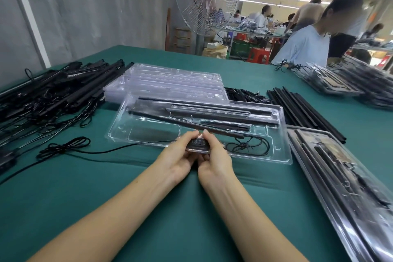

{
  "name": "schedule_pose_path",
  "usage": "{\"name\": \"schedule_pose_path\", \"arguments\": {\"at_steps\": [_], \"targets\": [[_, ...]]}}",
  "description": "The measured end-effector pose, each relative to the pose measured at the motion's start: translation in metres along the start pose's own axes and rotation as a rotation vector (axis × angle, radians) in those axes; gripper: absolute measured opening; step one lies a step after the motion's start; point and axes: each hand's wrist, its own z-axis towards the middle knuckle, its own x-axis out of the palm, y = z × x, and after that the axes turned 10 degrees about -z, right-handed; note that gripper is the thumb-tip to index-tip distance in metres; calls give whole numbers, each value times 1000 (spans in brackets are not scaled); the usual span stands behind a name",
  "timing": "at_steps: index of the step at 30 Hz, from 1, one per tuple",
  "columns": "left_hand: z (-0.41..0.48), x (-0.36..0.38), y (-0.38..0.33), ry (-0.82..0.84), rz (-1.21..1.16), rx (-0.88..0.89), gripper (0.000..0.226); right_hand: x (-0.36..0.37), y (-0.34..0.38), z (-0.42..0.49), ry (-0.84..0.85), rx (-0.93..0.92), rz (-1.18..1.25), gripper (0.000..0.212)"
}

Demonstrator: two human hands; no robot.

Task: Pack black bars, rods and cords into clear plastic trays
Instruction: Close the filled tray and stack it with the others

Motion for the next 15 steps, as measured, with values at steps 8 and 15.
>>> {"name": "schedule_pose_path", "arguments": {"at_steps": [8, 15], "targets": [[-4, -1, -5, -95, 86, -29, 10, -4, -1, -3, -18, -91, -154, 7], [-4, 0, -5, -55, 10, -10, 16, -4, -2, -5, 38, -110, -137, 10]]}}
